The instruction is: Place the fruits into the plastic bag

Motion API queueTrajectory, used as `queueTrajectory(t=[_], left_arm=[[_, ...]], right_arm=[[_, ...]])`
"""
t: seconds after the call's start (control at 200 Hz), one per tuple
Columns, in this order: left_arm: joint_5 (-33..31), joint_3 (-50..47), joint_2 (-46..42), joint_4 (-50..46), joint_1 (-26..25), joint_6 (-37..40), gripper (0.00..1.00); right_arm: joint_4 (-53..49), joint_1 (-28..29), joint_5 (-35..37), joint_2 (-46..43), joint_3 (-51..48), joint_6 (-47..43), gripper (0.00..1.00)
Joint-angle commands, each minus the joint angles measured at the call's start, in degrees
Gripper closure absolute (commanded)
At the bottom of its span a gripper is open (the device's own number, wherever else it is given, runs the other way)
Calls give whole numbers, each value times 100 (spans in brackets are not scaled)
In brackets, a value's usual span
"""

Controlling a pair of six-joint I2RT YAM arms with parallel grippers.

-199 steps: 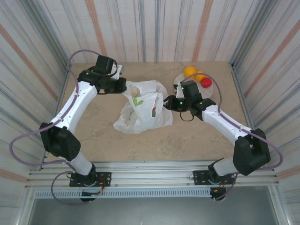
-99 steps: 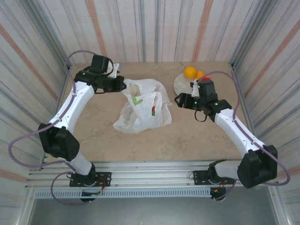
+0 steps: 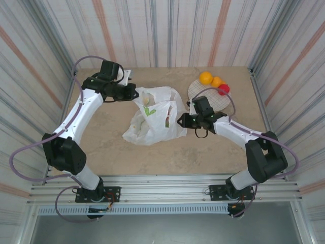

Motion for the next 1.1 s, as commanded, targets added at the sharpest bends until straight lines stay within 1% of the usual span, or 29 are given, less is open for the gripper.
queueTrajectory(t=[0.0,0.05,0.13,0.276,0.356,0.421,0.481,0.541,0.631,0.736,0.847,0.937,1.027,1.097], left_arm=[[80,300,-248,-164,-25,143,100],[-15,391,-296,-220,-22,197,100],[-176,696,-293,-371,65,263,100],[-431,1331,-139,-647,286,398,100],[-758,1631,9,-863,320,537,100],[-975,1732,116,-962,321,625,100],[-972,1669,178,-986,323,675,100],[-842,1507,205,-963,306,696,100],[-621,1270,254,-943,243,782,100],[-425,1063,276,-914,157,810,100],[-168,812,241,-783,122,723,100],[-2,667,184,-682,120,646,100],[127,540,112,-559,122,573,100],[208,458,49,-480,118,505,100]], right_arm=[[253,40,215,-379,461,109,87],[324,154,232,-618,509,221,92],[371,418,270,-903,673,390,95],[582,791,336,-1109,918,722,95],[780,922,267,-1114,895,918,96],[848,1078,282,-1085,839,906,95],[839,1165,384,-1034,736,836,95],[824,1124,419,-969,573,836,94],[872,1058,314,-925,324,795,92],[706,982,344,-894,104,600,88],[427,733,231,-899,-61,448,80],[40,564,250,-1103,-85,213,69],[-514,451,531,-1453,-7,-103,57],[-967,303,726,-1762,66,-282,49]])
